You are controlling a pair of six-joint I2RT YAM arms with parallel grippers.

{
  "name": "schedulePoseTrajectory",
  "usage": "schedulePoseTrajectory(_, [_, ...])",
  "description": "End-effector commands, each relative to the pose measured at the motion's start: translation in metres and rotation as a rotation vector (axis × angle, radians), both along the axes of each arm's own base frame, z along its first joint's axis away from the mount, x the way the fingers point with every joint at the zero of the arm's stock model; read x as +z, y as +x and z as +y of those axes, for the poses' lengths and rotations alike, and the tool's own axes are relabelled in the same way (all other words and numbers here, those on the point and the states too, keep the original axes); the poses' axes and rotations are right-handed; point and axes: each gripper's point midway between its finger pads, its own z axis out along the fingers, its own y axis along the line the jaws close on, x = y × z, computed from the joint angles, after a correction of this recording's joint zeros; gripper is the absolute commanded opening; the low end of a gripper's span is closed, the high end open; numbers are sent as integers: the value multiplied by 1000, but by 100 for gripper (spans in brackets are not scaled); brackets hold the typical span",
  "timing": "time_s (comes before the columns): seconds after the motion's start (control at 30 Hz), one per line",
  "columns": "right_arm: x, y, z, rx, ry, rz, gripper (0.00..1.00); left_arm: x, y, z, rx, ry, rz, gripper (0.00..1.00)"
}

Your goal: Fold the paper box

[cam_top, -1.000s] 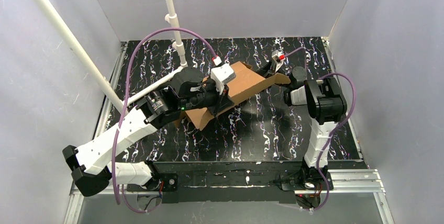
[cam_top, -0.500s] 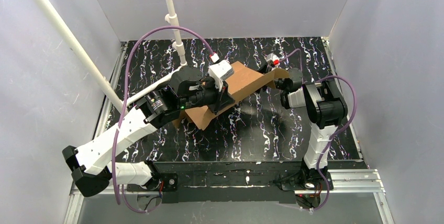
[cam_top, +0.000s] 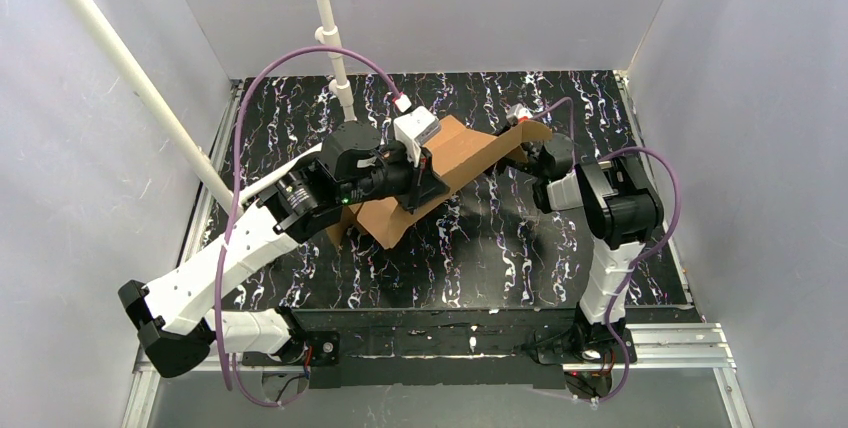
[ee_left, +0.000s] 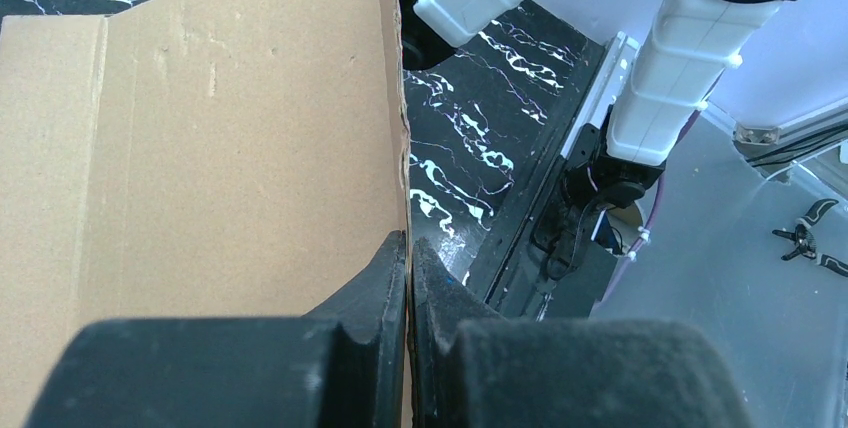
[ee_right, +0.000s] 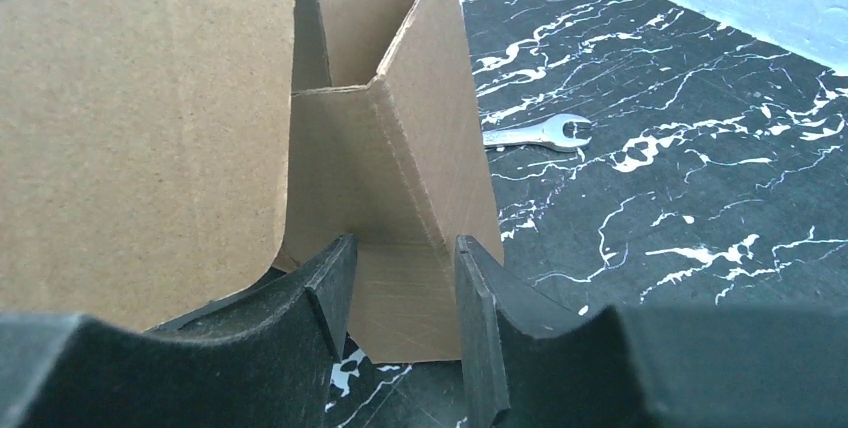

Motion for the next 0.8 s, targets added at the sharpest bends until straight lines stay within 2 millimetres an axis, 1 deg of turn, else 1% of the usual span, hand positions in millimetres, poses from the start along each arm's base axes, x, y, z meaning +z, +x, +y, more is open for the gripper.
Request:
schedulePoseTrajectory(0.0, [21, 6, 10, -23, 15, -99, 49, 13, -5, 2, -26, -42, -7, 0])
schedulePoseTrajectory(0.17, [20, 8, 14, -7, 40, -108, 48, 0, 2, 9, -10, 3, 13, 0])
schedulePoseTrajectory(0.3, [23, 12, 16, 3, 66, -132, 45, -6, 5, 12, -6, 26, 27, 0])
schedulePoseTrajectory(0.4, [22, 17, 19, 13, 66, -147, 45, -9, 7, 13, -10, 34, 41, 0])
schedulePoseTrajectory(0.53, [18, 20, 21, 21, 59, -167, 50, -13, 8, 13, -16, 41, 55, 0])
schedulePoseTrajectory(0.63, [17, 23, 23, 25, 57, -177, 58, -14, 9, 11, -23, 42, 64, 0])
schedulePoseTrajectory(0.77, [16, 27, 24, 27, 56, -183, 62, -15, 10, 10, -31, 44, 69, 0])
